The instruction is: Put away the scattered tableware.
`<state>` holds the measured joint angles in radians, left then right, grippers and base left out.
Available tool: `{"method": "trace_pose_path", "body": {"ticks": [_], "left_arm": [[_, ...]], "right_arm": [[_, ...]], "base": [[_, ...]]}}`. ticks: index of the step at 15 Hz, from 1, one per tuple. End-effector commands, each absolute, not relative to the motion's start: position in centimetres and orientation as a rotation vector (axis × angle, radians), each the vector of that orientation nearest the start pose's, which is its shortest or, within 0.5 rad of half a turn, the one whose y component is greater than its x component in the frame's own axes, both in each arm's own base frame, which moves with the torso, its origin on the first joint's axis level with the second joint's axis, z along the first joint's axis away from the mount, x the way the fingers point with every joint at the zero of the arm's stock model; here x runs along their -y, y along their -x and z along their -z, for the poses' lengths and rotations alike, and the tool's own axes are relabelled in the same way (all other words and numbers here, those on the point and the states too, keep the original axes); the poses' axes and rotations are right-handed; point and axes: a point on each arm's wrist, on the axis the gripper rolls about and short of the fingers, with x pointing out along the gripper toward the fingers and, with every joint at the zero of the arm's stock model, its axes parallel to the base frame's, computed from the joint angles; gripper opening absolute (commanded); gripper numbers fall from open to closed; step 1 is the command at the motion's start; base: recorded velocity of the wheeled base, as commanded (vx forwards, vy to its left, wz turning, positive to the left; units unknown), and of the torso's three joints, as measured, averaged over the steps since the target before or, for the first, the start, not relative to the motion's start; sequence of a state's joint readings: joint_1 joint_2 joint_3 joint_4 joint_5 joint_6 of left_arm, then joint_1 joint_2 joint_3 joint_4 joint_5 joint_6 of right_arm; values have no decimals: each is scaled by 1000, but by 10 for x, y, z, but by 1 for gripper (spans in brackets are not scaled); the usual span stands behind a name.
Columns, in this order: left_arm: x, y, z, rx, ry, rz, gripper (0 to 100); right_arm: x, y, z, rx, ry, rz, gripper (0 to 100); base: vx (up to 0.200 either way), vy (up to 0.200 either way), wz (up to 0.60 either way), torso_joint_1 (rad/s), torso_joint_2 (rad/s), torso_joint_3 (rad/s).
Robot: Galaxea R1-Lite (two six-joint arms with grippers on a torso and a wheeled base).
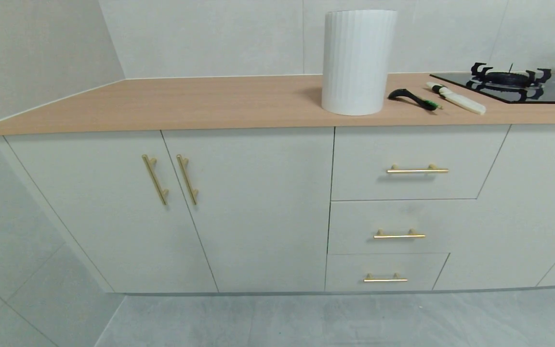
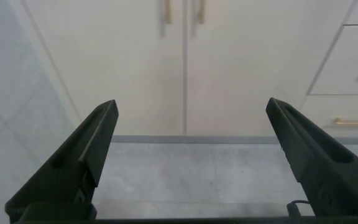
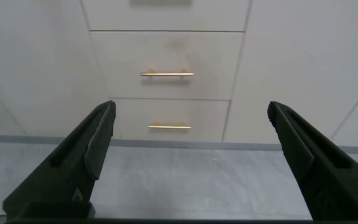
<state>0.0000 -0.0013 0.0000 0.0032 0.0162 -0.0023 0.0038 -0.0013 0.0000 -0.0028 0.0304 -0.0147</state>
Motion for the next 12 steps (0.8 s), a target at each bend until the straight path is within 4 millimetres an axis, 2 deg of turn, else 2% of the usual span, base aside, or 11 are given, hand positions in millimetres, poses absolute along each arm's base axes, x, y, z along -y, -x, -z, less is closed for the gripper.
{"method": "trace_pose_path", "body": {"ticks": [1, 10, 12], "left_arm": [[0, 23, -75, -3, 3, -17, 100], [0, 23, -75, -3, 3, -17, 100], [0, 23, -75, -3, 3, -17, 100]], "right_arm": [[-1, 23, -76, 3, 15, -35, 100], [-1, 23, -76, 3, 15, -35, 100], [-1, 23, -76, 3, 15, -35, 100]], "base": [[0, -200, 0, 2, 7, 7], [0, 0, 0, 0, 0, 0], [200, 0, 0, 2, 5, -2]]}}
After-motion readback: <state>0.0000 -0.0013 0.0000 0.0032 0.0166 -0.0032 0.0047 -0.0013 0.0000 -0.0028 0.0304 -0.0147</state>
